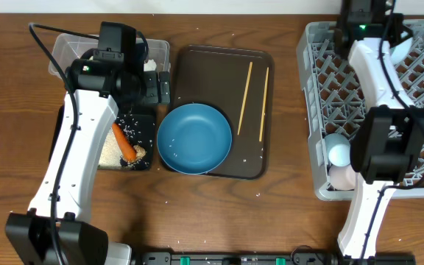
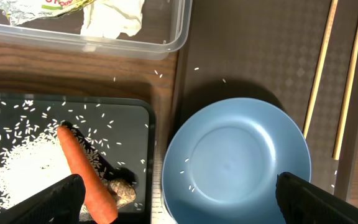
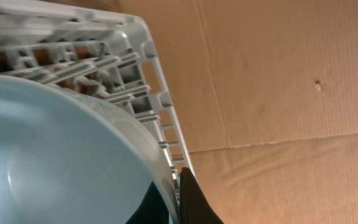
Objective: Sort waste into correct bins and load items into the dishwasher rack
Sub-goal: 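Place the small blue bowl into the dish rack with right gripper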
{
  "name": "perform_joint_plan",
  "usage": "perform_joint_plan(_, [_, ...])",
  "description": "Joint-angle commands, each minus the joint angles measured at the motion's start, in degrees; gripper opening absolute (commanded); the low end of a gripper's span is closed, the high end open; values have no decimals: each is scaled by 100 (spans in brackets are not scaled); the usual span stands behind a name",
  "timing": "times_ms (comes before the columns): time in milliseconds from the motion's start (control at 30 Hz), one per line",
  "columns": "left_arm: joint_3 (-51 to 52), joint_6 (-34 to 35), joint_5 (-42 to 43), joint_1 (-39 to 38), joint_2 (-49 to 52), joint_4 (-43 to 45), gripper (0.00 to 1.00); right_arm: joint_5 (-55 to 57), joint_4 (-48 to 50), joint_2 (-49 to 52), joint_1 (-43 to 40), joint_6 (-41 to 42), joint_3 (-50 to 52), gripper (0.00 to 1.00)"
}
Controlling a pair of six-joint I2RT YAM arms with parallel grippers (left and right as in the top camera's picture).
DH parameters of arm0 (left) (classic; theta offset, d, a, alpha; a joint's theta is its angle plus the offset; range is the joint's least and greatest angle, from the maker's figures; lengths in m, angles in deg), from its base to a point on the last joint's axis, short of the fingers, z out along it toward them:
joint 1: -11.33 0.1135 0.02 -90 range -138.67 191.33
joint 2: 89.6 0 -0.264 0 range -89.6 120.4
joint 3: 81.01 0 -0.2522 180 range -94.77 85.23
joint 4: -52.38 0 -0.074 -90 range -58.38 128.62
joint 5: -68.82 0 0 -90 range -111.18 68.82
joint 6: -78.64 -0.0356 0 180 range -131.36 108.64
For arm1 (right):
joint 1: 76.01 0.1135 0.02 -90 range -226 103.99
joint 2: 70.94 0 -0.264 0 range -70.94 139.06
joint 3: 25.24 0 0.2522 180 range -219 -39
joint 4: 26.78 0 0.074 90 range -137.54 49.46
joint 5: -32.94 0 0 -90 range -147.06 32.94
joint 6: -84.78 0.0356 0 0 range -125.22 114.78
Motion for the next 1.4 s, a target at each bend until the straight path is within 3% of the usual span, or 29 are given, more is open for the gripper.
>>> perform_joint_plan(0, [-17,-55,15,-9,35,-20,98,48,-28,24,295,-37,-9,1])
perform_joint_plan(400, [-17,-55,15,-9,35,-20,98,229,-201,33,291,-39,17,1])
perform_joint_plan(633, [-17,-55,15,-9,35,-20,98,-267,-1121,39,234,190,17,1])
perform_joint_plan(900, [-17,-55,17,-9,35,-20,98,-262,-1510,39,245,529,17,2])
perform_joint_plan(1067, [-17,-55,15,-9,35,-20,98,623,-1322,39,238,525,17,2])
perform_joint_plan(1167, [-17,-52,15,-9,35,-20,98,1272,-697,39,184,157,17,1])
perform_joint_plan(1267, [-17,-55,15,-9,35,-20,98,979,-452,39,162,-393,17,1])
perform_joint_plan(1367, [-17,-55,15,-9,35,-20,97,411,-800,39,234,-466,17,1])
